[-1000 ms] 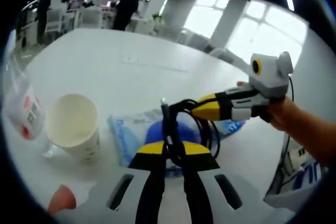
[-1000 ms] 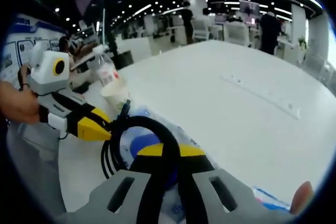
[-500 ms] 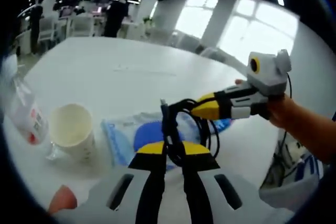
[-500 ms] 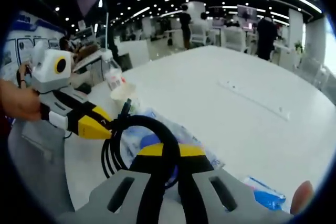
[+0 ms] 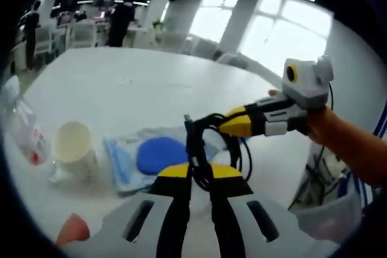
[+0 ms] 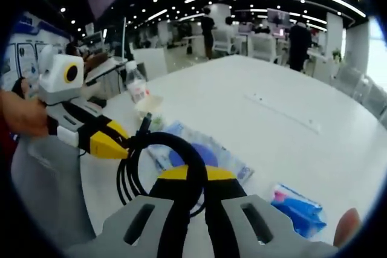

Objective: Arrange the tabletop items into an orderly group along one side of the table until the central work area is clear of visible clutter.

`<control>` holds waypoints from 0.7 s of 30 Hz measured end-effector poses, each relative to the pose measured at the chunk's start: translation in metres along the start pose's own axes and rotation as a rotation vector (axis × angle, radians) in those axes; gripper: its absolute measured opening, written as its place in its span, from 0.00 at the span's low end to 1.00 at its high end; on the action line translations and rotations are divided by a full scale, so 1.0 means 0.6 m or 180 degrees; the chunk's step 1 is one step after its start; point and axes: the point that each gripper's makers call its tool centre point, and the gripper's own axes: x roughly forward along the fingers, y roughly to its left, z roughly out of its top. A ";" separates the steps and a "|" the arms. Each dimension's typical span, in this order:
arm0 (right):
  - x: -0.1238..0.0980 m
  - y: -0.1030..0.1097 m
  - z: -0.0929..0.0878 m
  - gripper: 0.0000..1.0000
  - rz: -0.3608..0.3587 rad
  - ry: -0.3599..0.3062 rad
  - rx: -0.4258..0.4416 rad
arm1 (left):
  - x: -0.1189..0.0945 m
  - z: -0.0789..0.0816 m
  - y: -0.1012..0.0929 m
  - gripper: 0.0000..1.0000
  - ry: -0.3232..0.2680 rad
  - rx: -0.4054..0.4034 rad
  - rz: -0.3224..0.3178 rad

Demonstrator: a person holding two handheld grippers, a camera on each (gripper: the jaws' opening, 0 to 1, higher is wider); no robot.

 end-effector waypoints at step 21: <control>-0.103 0.027 -0.061 0.07 -0.0337 -0.0004 0.0190 | -0.012 -0.039 -0.095 0.08 0.0161 0.0214 -0.0369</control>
